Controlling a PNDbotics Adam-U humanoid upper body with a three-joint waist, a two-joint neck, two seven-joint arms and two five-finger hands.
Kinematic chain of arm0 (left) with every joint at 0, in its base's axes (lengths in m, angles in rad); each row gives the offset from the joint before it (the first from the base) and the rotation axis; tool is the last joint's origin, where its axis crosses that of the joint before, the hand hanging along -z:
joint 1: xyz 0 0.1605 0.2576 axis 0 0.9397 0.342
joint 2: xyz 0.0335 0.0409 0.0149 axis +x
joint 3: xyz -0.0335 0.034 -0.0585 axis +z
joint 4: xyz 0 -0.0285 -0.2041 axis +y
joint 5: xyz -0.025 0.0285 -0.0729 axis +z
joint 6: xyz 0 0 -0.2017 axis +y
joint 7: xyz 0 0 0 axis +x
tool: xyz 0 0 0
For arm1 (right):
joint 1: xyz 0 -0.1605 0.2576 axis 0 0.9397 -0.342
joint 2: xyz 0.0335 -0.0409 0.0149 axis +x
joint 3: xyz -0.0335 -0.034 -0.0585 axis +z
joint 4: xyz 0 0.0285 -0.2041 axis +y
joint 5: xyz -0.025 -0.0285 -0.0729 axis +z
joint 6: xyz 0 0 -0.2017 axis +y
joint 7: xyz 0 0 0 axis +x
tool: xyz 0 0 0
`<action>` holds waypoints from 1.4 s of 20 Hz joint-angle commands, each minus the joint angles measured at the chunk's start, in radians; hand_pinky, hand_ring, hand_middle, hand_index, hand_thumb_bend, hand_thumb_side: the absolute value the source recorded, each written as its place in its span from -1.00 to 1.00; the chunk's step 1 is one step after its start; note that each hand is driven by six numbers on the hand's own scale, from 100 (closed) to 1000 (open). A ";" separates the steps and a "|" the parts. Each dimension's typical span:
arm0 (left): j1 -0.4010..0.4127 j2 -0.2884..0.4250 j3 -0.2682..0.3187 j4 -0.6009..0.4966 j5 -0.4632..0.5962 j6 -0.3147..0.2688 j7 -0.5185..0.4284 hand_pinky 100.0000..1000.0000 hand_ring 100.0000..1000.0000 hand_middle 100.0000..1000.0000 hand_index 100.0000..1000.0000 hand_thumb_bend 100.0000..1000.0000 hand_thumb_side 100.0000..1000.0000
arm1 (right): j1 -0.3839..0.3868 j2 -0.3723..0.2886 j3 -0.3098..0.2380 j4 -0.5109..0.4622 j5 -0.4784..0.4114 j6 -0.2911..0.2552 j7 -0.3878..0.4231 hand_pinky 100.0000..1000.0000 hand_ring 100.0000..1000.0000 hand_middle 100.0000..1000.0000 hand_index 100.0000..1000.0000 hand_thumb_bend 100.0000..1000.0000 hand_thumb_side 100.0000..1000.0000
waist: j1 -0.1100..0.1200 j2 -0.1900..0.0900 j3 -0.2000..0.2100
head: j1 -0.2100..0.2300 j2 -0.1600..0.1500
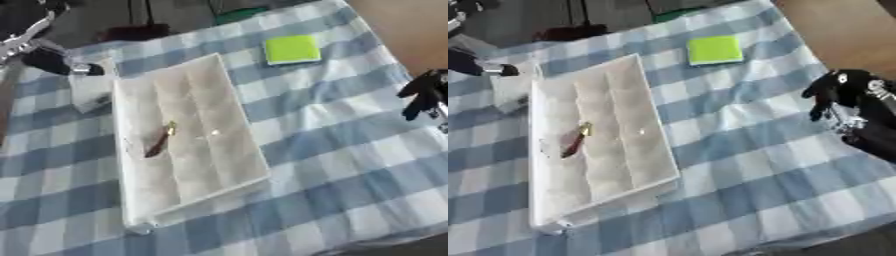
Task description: Pick up objects on the table and place them in the box.
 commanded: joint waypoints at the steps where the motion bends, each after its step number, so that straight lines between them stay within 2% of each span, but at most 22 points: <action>1: -0.020 0.037 0.028 0.048 -0.025 0.015 0.034 0.78 0.67 0.79 0.92 0.74 0.28 | -0.014 -0.011 -0.001 -0.021 0.011 -0.001 0.004 -0.03 -0.22 0.12 0.25 -1.00 0.03 | 0.000 -0.010 -0.005 | 0.005 -0.018; 4: -0.016 0.036 0.038 0.074 -0.044 0.037 0.081 0.78 0.66 0.78 0.92 0.74 0.25 | -0.016 -0.011 -0.003 -0.022 0.015 -0.001 0.004 -0.03 -0.22 0.12 0.25 -1.00 0.03 | 0.006 -0.003 -0.010 | 0.003 -0.023; 7: -0.009 0.034 0.033 0.092 -0.062 0.042 0.094 0.81 0.66 0.79 0.92 0.74 0.36 | -0.016 -0.011 -0.004 -0.023 0.018 -0.002 0.003 -0.03 -0.22 0.12 0.25 -1.00 0.03 | 0.007 0.000 -0.013 | 0.000 -0.024; 11: -0.003 0.031 0.028 0.112 -0.058 0.004 0.028 0.83 0.66 0.82 0.92 0.76 0.51 | -0.017 -0.012 -0.005 -0.023 0.020 -0.003 0.002 -0.03 -0.22 0.12 0.25 -1.00 0.03 | 0.007 0.002 -0.013 | 0.001 -0.022; 17: 0.005 0.036 0.031 0.117 -0.037 -0.034 -0.078 0.86 0.64 0.80 0.92 0.77 0.60 | -0.017 -0.012 -0.006 -0.023 0.021 -0.003 0.002 -0.03 -0.22 0.12 0.25 -1.00 0.04 | 0.007 0.002 -0.009 | -0.001 -0.019; 21: 0.011 0.036 0.036 0.121 -0.046 -0.026 -0.101 0.86 0.63 0.79 0.93 0.76 0.59 | -0.017 -0.012 -0.006 -0.022 0.021 -0.004 0.001 -0.03 -0.22 0.12 0.25 -1.00 0.04 | 0.008 0.002 -0.007 | -0.003 -0.020; 28: 0.026 0.017 0.040 0.151 -0.050 0.034 -0.059 0.80 0.63 0.82 0.92 0.78 0.54 | -0.017 -0.011 -0.008 -0.023 0.023 -0.006 0.001 -0.03 -0.22 0.12 0.25 -1.00 0.04 | 0.006 0.009 -0.008 | -0.007 -0.028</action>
